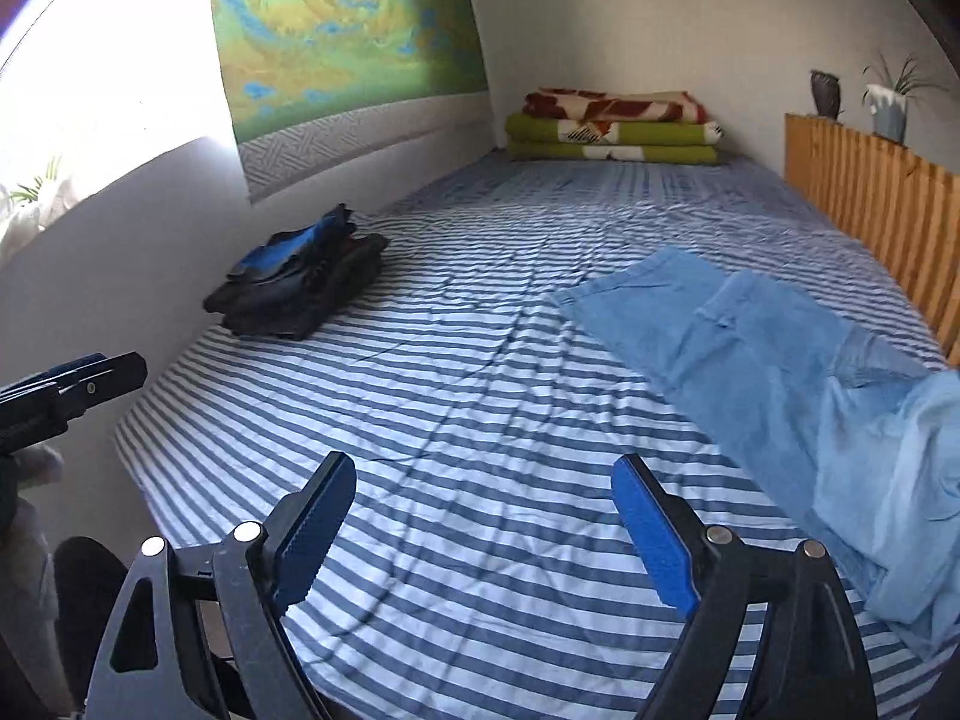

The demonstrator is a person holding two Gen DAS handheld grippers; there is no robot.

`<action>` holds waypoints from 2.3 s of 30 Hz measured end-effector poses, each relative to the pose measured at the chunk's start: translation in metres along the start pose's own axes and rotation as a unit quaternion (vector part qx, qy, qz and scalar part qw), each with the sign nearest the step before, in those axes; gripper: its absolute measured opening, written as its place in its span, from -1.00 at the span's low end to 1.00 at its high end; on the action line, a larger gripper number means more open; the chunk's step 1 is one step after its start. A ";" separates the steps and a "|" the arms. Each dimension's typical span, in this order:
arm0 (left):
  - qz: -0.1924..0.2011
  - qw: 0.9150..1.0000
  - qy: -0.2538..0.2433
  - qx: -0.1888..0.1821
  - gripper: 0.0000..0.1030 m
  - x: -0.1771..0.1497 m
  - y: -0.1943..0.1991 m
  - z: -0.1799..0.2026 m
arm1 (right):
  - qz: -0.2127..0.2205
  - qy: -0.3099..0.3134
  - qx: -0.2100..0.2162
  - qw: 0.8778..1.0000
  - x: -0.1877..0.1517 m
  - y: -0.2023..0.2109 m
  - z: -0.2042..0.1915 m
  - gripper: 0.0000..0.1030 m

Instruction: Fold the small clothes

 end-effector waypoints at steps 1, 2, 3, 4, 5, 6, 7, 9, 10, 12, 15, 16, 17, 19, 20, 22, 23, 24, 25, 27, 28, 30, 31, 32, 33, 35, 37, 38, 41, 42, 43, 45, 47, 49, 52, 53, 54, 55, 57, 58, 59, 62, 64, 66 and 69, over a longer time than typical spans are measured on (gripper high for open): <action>-0.002 1.000 0.002 0.002 0.65 0.000 -0.003 -0.002 | 0.000 0.000 0.001 1.000 -0.001 0.001 0.001 0.64; -0.005 1.000 0.005 0.003 0.66 0.000 -0.006 -0.003 | 0.000 -0.001 0.001 1.000 -0.002 0.002 0.002 0.64; -0.008 1.000 0.008 0.002 0.66 -0.001 -0.008 -0.003 | -0.001 -0.001 0.000 1.000 -0.003 0.002 0.003 0.64; -0.012 1.000 0.012 0.002 0.67 -0.002 -0.012 -0.003 | 0.000 0.001 -0.003 1.000 -0.002 0.001 0.003 0.64; -0.016 1.000 0.013 0.001 0.68 -0.003 -0.015 -0.004 | 0.001 0.002 -0.004 1.000 -0.002 0.001 0.002 0.64; -0.019 1.000 0.013 0.002 0.68 -0.003 -0.016 -0.003 | 0.001 0.004 -0.004 1.000 -0.002 0.000 0.001 0.64; -0.021 1.000 0.012 0.003 0.69 -0.004 -0.017 -0.002 | 0.002 0.005 -0.005 1.000 -0.003 0.000 0.000 0.64; -0.024 1.000 0.008 0.002 0.72 -0.005 -0.020 -0.002 | 0.005 0.007 -0.003 1.000 -0.002 0.001 -0.003 0.64; -0.025 1.000 0.006 0.002 0.73 -0.005 -0.021 -0.001 | 0.006 0.008 -0.001 1.000 -0.002 0.002 -0.005 0.64; -0.026 1.000 0.001 0.001 0.75 -0.005 -0.024 -0.002 | 0.010 0.009 0.000 1.000 -0.001 0.002 -0.007 0.64; -0.025 1.000 -0.001 0.002 0.75 -0.006 -0.022 -0.002 | 0.006 0.009 -0.001 1.000 -0.003 -0.001 -0.008 0.64; -0.024 1.000 0.000 0.002 0.76 -0.006 -0.022 -0.002 | 0.004 0.007 0.000 1.000 -0.004 -0.003 -0.008 0.64; -0.024 1.000 0.001 0.002 0.76 -0.006 -0.022 -0.003 | 0.003 0.005 0.001 1.000 -0.005 -0.004 -0.008 0.64; -0.025 1.000 0.001 0.004 0.77 -0.007 -0.021 -0.004 | 0.000 -0.001 0.006 1.000 -0.006 -0.006 -0.008 0.64; -0.025 1.000 0.001 0.006 0.77 -0.007 -0.021 -0.005 | -0.001 -0.001 0.006 1.000 -0.007 -0.007 -0.007 0.64; -0.026 1.000 0.004 0.008 0.77 -0.008 -0.021 -0.006 | -0.007 -0.001 0.005 1.000 -0.008 -0.009 -0.007 0.64; -0.026 1.000 0.006 0.008 0.77 -0.008 -0.020 -0.006 | -0.008 -0.002 0.005 1.000 -0.009 -0.010 -0.007 0.64; -0.026 1.000 0.005 0.008 0.77 -0.008 -0.020 -0.006 | -0.008 -0.002 0.005 1.000 -0.009 -0.010 -0.007 0.64; -0.026 1.000 0.005 0.009 0.77 -0.008 -0.020 -0.006 | -0.007 -0.002 0.005 1.000 -0.010 -0.009 -0.006 0.64; -0.027 1.000 0.006 0.009 0.77 -0.009 -0.021 -0.007 | -0.006 0.001 0.003 1.000 -0.010 -0.008 -0.006 0.64; -0.028 1.000 0.007 0.007 0.77 -0.010 -0.022 -0.007 | -0.005 0.002 0.001 1.000 -0.010 -0.008 -0.006 0.64; -0.030 1.000 0.007 0.007 0.77 -0.011 -0.022 -0.006 | -0.004 0.003 0.000 1.000 -0.010 -0.007 -0.005 0.64; -0.030 1.000 0.006 0.008 0.77 -0.011 -0.023 -0.006 | -0.004 0.003 -0.001 1.000 -0.010 -0.007 -0.005 0.64; -0.031 0.999 0.006 0.007 0.77 -0.011 -0.023 -0.007 | -0.004 0.003 -0.002 1.000 -0.011 -0.007 -0.004 0.64; -0.031 0.999 0.006 0.006 0.78 -0.012 -0.023 -0.007 | -0.005 0.003 -0.003 1.000 -0.011 -0.007 -0.004 0.64; -0.031 0.999 0.006 0.006 0.78 -0.012 -0.023 -0.006 | -0.005 0.002 -0.004 1.000 -0.011 -0.007 -0.004 0.64; -0.032 0.999 0.006 0.006 0.78 -0.013 -0.023 -0.007 | -0.006 0.002 -0.004 1.000 -0.011 -0.008 -0.004 0.64; -0.032 0.999 0.007 0.006 0.78 -0.013 -0.024 -0.007 | -0.007 0.003 -0.003 1.000 -0.011 -0.008 -0.004 0.64; -0.036 0.999 0.010 0.004 0.78 -0.014 -0.026 -0.007 | -0.006 0.004 -0.003 1.000 -0.011 -0.008 -0.005 0.64; -0.036 0.999 0.011 0.004 0.78 -0.015 -0.026 -0.008 | -0.007 0.005 -0.003 1.000 -0.012 -0.008 -0.005 0.64; -0.036 0.999 0.012 0.004 0.78 -0.015 -0.027 -0.008 | -0.007 0.005 -0.004 1.000 -0.012 -0.008 -0.005 0.64; -0.037 0.999 0.012 0.004 0.78 -0.015 -0.027 -0.009 | -0.009 0.004 -0.004 1.000 -0.012 -0.009 -0.004 0.64; -0.037 0.999 0.012 0.005 0.79 -0.016 -0.027 -0.009 | -0.011 0.003 -0.004 1.000 -0.013 -0.010 -0.003 0.64; -0.037 0.999 0.012 0.004 0.80 -0.016 -0.028 -0.009 | -0.012 0.001 -0.005 1.000 -0.013 -0.010 -0.002 0.64; -0.038 0.999 0.012 0.004 0.81 -0.016 -0.028 -0.009 | -0.010 0.001 -0.007 1.000 -0.013 -0.010 -0.002 0.64; -0.038 0.999 0.012 0.003 0.81 -0.016 -0.028 -0.009 | -0.010 0.001 -0.007 1.000 -0.013 -0.010 -0.002 0.64; -0.038 0.999 0.012 0.003 0.81 -0.016 -0.028 -0.009 | -0.010 0.001 -0.007 1.000 -0.013 -0.010 -0.001 0.64; -0.039 0.999 0.013 0.003 0.81 -0.016 -0.029 -0.009 | -0.010 0.001 -0.007 1.000 -0.013 -0.010 -0.001 0.64; -0.039 0.999 0.013 0.002 0.81 -0.017 -0.029 -0.009 | -0.012 0.001 -0.007 1.000 -0.014 -0.010 -0.001 0.64; -0.040 0.999 0.013 0.002 0.81 -0.018 -0.029 -0.008 | -0.013 0.001 -0.007 1.000 -0.014 -0.010 -0.001 0.64; -0.040 0.999 0.013 0.002 0.81 -0.018 -0.030 -0.007 | -0.014 0.001 -0.006 1.000 -0.014 -0.010 0.000 0.64; -0.041 0.999 0.014 0.002 0.81 -0.019 -0.030 -0.007 | -0.014 0.002 -0.006 1.000 -0.013 -0.010 0.000 0.64; -0.041 0.999 0.014 0.003 0.81 -0.019 -0.030 -0.007 | -0.014 0.001 -0.006 1.000 -0.013 -0.010 0.000 0.64; -0.041 0.999 0.014 0.003 0.81 -0.019 -0.030 -0.007 | -0.015 0.002 -0.006 1.000 -0.013 -0.011 0.000 0.64; -0.041 0.999 0.014 0.003 0.81 -0.020 -0.031 -0.007 | -0.016 0.002 -0.006 1.000 -0.013 -0.012 -0.001 0.64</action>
Point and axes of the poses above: each gripper's, at about its wrist camera, not at the fingertips, and y roughly against the way its jaws point, z to its right, x to its top, the point moved 4 cm from there along -y, roughly the way its jaws point, and after that the axes turned 10 degrees about -y, right-handed, at the moved point
